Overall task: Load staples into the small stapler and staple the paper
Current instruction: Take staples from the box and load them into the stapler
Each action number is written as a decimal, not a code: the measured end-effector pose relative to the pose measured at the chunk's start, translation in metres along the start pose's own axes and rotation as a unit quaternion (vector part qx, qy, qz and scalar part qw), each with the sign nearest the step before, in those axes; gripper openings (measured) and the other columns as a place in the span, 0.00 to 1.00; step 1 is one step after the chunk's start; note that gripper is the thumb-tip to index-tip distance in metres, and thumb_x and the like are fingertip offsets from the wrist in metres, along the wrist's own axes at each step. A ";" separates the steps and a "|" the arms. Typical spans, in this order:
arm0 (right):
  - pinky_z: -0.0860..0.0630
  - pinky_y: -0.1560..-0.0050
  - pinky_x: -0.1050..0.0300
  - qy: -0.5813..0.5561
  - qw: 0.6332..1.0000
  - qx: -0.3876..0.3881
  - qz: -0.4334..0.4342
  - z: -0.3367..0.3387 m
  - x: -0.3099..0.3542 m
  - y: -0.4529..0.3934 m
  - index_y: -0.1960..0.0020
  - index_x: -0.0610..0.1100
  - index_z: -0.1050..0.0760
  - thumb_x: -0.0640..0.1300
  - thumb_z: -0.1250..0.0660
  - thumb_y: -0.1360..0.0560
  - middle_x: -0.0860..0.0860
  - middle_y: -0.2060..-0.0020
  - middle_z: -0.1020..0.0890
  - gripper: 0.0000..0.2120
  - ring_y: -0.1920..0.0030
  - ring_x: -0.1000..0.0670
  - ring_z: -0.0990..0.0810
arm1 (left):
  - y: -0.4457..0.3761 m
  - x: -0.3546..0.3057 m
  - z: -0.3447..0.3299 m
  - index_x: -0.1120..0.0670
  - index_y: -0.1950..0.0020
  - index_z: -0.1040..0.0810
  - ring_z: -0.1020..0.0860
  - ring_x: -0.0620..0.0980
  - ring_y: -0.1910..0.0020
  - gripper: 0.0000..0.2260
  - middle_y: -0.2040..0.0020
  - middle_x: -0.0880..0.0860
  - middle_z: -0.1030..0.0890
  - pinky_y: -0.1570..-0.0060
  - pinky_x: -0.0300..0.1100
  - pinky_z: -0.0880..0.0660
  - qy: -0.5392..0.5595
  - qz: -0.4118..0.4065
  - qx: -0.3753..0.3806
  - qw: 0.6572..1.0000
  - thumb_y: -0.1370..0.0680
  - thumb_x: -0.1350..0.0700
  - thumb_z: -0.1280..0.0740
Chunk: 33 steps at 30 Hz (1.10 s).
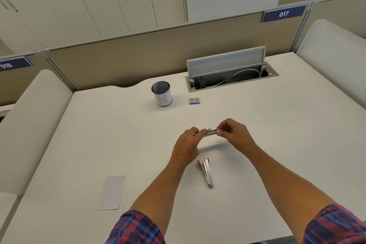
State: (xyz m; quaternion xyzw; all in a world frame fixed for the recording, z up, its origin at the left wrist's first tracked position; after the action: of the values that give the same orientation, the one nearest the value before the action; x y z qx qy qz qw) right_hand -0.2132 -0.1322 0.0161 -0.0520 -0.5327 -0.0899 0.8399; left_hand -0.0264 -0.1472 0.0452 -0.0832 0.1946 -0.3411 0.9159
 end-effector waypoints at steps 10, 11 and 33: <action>0.24 0.50 0.62 0.026 0.999 0.039 -0.009 -0.004 -0.004 -0.005 0.51 0.49 0.15 0.37 0.24 0.26 0.53 0.56 0.13 0.09 0.54 0.52 0.16 | 0.000 0.005 -0.021 0.43 0.29 0.28 0.23 0.55 0.56 0.27 0.49 0.51 0.23 0.63 0.45 0.29 -0.025 0.011 0.134 0.991 0.25 0.64 0.36; 0.25 0.51 0.62 0.037 0.998 0.046 -0.013 -0.005 -0.007 -0.004 0.51 0.50 0.15 0.38 0.23 0.26 0.53 0.57 0.13 0.08 0.54 0.52 0.16 | -0.001 0.012 -0.022 0.44 0.33 0.25 0.21 0.54 0.53 0.21 0.49 0.49 0.21 0.60 0.45 0.26 0.010 0.046 0.142 0.989 0.23 0.60 0.33; 0.16 0.56 0.56 -0.077 0.996 0.050 -0.010 -0.034 0.029 -0.004 0.51 0.43 0.15 0.42 0.19 0.30 0.47 0.64 0.13 0.10 0.63 0.50 0.13 | 0.025 0.031 -0.036 0.64 0.46 0.17 0.15 0.57 0.58 0.11 0.51 0.65 0.15 0.49 0.52 0.19 0.524 0.305 0.041 0.794 0.26 0.61 0.23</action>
State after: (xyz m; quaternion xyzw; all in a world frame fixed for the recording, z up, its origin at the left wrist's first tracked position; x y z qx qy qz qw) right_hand -0.1714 -0.1455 0.0278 -0.0117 -0.6004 -0.0675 0.7967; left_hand -0.0049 -0.1497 -0.0041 0.2098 0.6460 -0.0435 0.7326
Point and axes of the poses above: each hand's wrist, its own y-axis away from the middle knuckle, its own z-axis out of the back of the hand, x = y × z, the point moved 9 cm from there along -y, towards the middle knuckle
